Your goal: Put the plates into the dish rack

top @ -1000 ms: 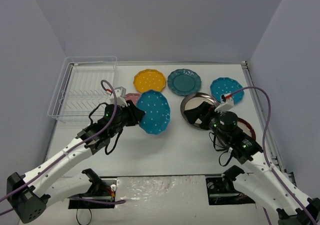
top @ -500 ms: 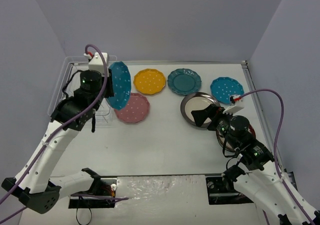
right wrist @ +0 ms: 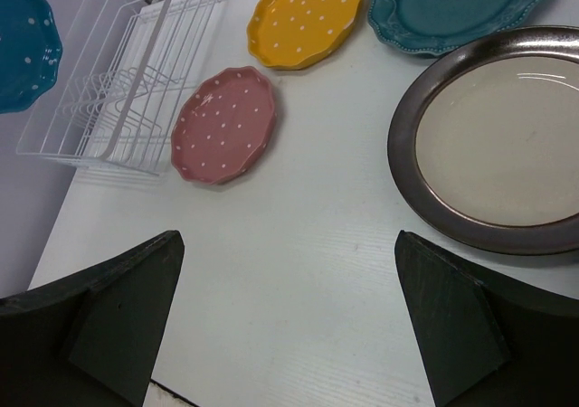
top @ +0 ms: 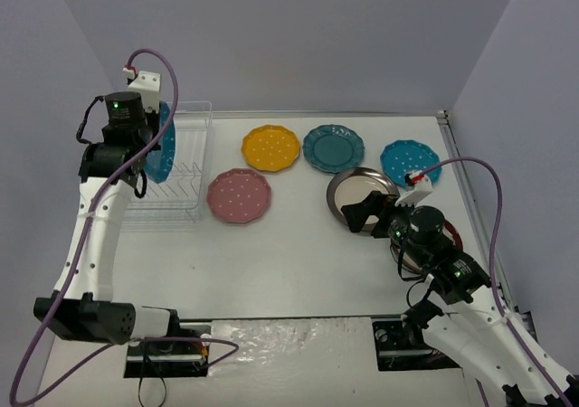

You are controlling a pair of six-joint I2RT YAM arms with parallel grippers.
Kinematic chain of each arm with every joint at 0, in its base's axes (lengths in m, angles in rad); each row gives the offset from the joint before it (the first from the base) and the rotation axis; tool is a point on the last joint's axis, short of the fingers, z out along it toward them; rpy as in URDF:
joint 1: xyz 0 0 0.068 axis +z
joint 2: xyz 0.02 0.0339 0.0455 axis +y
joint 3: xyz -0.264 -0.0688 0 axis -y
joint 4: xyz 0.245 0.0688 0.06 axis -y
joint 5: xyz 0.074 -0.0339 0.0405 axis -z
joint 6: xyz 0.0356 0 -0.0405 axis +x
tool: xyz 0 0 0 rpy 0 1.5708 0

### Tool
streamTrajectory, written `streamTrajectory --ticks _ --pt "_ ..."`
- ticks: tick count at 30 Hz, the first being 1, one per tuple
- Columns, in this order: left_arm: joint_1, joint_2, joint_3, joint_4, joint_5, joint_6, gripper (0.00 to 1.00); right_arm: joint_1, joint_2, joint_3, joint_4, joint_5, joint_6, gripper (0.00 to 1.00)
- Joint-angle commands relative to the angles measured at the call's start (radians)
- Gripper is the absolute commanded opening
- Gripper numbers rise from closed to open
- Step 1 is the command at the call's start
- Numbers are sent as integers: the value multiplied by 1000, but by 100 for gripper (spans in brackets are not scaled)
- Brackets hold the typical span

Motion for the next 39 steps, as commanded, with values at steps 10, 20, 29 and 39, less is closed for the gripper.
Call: streamTrajectory --ticks 10,20,29,39 --pt "344 89 25 418 284 231 0 -5 80 -92 145 -94 -112 100" --pt "380 194 60 430 232 409 0 -5 44 -128 156 -109 -106 100" --pt "388 217 47 462 198 420 0 -5 51 -128 159 -106 -112 100" --pt "421 216 36 476 200 425 0 -5 66 -130 169 -110 -114 100"
